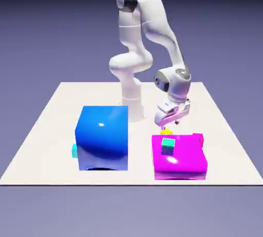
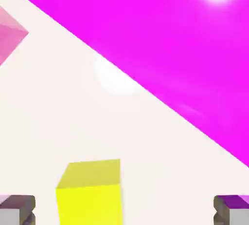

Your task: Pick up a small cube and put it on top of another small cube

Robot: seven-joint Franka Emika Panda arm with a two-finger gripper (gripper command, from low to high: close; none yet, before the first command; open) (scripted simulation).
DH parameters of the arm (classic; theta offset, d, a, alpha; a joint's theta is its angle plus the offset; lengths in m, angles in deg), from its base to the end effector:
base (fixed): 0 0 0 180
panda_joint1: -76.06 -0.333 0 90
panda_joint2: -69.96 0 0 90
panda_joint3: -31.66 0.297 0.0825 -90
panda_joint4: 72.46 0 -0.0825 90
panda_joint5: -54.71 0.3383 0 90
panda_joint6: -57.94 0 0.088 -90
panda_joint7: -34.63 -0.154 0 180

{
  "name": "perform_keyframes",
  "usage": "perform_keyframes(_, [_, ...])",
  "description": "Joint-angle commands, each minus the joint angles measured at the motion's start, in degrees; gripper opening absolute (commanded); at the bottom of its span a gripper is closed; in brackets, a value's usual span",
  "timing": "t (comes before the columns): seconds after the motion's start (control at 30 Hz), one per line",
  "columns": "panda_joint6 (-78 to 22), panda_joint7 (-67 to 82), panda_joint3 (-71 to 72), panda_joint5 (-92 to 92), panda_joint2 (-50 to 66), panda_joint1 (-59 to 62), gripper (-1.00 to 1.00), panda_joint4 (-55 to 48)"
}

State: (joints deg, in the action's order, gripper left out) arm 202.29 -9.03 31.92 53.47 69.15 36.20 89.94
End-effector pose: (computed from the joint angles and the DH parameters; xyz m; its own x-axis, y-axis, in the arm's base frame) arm 0.2311 0.1942 0.1630 0.9757 -0.0638 -0.2097 -0.0189 -0.9776 0.2096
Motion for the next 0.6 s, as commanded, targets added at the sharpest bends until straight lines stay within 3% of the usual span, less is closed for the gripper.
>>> perform_keyframes(0.0, [0.0, 0.0, 0.0, 0.0, 0.0, 0.9, 0.0, 0.0])
perform_keyframes(0.23, [14.36, -0.57, -0.61, -0.79, 14.19, 0.6, 0.0, 0.17])
perform_keyframes(0.27, [14.36, -0.57, -0.61, -0.79, 14.2, 0.6, -1.0, 0.17])
perform_keyframes(0.57, [0.0, 0.0, 0.0, 0.0, 0.0, 0.9, -1.0, 0.0])
